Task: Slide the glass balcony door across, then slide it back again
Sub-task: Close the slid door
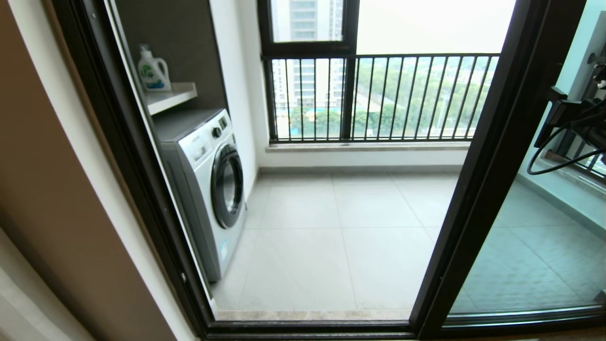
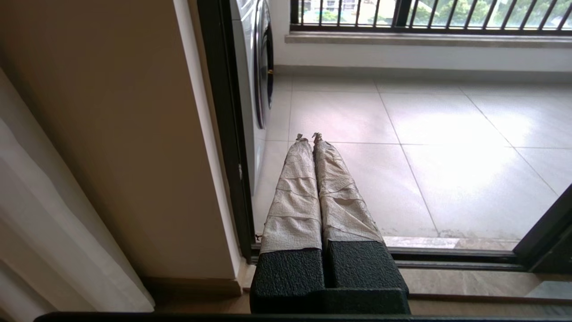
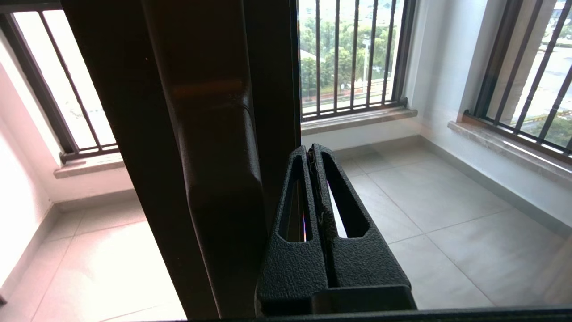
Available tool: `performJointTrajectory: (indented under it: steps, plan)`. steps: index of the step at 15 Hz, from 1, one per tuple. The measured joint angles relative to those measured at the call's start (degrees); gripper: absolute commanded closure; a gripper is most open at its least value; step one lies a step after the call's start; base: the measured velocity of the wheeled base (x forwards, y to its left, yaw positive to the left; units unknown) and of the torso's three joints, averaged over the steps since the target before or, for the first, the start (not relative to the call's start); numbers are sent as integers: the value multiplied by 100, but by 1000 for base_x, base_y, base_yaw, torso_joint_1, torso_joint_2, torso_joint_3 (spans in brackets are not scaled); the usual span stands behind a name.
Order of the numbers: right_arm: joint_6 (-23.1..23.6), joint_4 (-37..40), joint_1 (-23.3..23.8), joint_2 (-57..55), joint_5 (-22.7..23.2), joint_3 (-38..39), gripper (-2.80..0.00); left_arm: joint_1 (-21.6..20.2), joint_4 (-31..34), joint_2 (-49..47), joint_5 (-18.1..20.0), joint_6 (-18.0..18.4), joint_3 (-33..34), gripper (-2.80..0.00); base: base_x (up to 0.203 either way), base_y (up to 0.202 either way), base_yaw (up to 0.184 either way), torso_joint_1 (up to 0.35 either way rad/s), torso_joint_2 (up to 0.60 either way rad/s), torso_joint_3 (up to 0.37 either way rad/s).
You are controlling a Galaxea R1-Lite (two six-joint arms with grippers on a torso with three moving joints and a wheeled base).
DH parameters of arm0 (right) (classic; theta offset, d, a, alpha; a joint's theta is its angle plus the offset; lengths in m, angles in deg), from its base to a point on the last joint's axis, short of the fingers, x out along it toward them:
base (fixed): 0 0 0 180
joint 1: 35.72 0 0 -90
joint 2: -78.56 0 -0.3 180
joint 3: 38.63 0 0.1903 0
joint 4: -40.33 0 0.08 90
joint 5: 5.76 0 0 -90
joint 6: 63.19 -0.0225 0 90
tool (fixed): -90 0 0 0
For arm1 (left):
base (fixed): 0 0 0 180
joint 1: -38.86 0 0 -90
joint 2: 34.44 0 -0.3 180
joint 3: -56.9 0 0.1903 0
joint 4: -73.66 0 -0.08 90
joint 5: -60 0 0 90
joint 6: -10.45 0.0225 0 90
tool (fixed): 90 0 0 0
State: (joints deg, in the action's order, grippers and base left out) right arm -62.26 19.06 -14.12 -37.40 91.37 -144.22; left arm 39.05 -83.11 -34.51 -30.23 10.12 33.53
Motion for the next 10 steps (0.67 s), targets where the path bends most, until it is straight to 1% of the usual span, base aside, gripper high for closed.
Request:
performJointTrajectory:
  steps: [10]
  plan:
    - [11, 0, -174, 35, -10, 37, 0, 0, -1, 0, 1, 2, 0, 0, 0, 0, 0, 0, 0, 0]
